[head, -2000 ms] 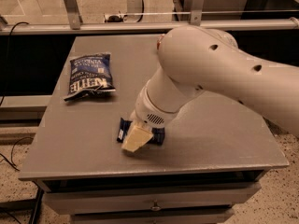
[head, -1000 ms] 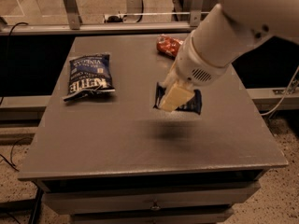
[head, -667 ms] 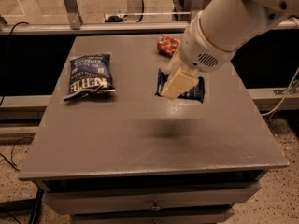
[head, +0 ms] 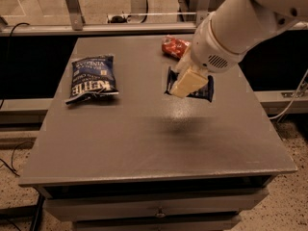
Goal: Move rxbar blueberry near coke can
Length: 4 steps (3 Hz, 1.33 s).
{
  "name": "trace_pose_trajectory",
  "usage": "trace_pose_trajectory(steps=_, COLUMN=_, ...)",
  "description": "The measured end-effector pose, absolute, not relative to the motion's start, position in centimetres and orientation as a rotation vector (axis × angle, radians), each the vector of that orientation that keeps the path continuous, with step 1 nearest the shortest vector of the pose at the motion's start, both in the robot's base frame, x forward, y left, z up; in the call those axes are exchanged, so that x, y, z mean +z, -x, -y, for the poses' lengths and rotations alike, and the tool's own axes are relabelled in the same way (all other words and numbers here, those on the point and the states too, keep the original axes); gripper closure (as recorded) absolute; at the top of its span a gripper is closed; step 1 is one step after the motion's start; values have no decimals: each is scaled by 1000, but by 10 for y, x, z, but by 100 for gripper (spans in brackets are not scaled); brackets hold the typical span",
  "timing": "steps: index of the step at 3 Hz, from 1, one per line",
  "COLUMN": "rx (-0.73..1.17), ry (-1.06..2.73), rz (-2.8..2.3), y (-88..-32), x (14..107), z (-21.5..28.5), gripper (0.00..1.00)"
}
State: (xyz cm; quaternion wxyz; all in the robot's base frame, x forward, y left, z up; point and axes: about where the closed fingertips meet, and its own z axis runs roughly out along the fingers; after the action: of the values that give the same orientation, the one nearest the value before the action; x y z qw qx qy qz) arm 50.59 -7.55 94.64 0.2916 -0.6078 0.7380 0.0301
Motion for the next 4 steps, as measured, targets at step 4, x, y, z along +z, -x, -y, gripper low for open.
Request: trace_pose_trajectory(steps=4, rx=-59, ry=1292, rz=-2024, y=-685, x=897, z=165, gripper=100)
